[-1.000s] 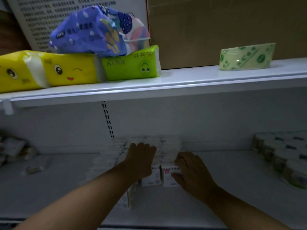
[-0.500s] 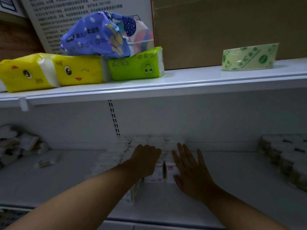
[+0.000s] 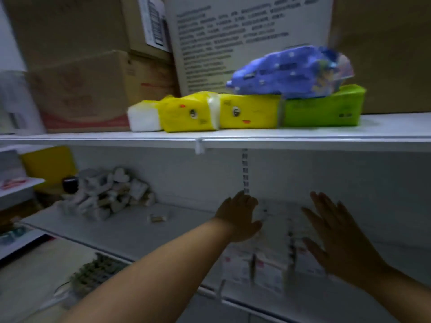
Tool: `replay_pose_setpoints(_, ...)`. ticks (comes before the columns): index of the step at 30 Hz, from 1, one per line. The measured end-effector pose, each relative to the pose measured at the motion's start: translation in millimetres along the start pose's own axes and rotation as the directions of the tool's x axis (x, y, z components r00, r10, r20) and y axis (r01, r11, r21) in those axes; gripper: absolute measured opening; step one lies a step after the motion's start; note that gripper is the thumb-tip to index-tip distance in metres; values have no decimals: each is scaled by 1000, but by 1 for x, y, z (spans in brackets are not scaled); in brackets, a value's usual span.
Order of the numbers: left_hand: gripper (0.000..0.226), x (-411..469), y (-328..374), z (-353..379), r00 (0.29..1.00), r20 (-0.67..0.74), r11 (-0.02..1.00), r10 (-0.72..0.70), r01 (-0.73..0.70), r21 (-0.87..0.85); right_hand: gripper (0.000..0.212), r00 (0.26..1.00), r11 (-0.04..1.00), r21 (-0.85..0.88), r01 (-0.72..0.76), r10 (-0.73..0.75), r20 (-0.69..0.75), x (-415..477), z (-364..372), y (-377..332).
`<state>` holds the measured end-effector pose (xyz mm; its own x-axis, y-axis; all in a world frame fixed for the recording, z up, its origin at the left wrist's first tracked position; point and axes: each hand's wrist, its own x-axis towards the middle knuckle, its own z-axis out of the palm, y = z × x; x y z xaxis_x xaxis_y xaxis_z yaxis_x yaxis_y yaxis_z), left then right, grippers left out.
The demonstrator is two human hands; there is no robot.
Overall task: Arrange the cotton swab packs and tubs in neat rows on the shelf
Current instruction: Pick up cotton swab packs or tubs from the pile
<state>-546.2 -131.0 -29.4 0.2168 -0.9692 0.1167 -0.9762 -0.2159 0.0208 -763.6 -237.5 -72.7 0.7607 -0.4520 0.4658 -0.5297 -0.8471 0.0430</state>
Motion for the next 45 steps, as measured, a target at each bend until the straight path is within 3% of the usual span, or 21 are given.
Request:
replay_pose_setpoints(3, 70, -36, -83, -4, 991, 54, 989, -125, 120, 87, 64, 981, 981, -92, 170, -160, 111, 60, -1, -76)
replay_pose_setpoints(4, 71, -52, -111, -3, 983, 74, 981, -167, 159, 108, 58, 962, 970, -37, 241, -234, 140, 76, 7, -106)
replay_pose_setpoints(5, 73, -70, -138, -2, 975, 88, 974, -204, 192, 124, 57, 923, 961, 43, 273, -274, 270, 90, 13, -135)
replay_pose_setpoints(7, 73, -106, -185, -3, 961, 104, 961, -257, 242, 136, 61, 865, 961, 135, 242, -277, 419, 117, 23, -195)
replay_pose_setpoints(12, 69, -181, -284, 0, 918, 152, 924, -368, 341, 174, 67, 775, 937, 255, 241, -344, 530, 157, 60, -312)
replay_pose_setpoints(16, 68, -215, -341, 9, 860, 219, 887, -461, 445, 122, 72, 705, 918, 294, 267, -394, 589, 176, 82, -367)
replay_pose_setpoints(20, 68, -226, -384, 24, 856, 198, 878, -478, 472, 79, 70, 711, 903, 330, 275, -422, 562, 207, 105, -396)
replay_pose_setpoints(25, 65, -216, -438, 35, 827, 276, 861, -490, 508, 8, 66, 699, 873, 426, 239, -459, 549, 254, 144, -419)
replay_pose_setpoints(29, 65, -196, -480, 29, 815, 264, 850, -516, 525, 42, 61, 751, 873, 438, 216, -435, 497, 298, 175, -437)
replay_pose_setpoints(32, 65, -180, -513, 18, 796, 215, 816, -566, 578, 9, 60, 884, 887, 404, 224, -360, 300, 336, 184, -455)
replay_pose_setpoints(35, 61, -168, -541, 9, 795, 193, 800, -576, 596, -70, 42, 958, 837, 541, 86, -218, 185, 368, 185, -473)
replay_pose_setpoints(40, 41, -140, -601, 2, 773, 36, 760, -633, 630, -161, 46, 979, 746, 655, -117, -26, 204, 402, 194, -497)
replay_pose_setpoints(42, 32, -122, -637, 0, 749, -36, 725, -662, 628, -283, 52, 983, 783, 604, -151, 56, 173, 414, 198, -503)
replay_pose_setpoints(45, 39, -92, -684, -2, 713, -67, 650, -698, 592, -476, 51, 982, 860, 477, -180, 132, 133, 428, 199, -509)
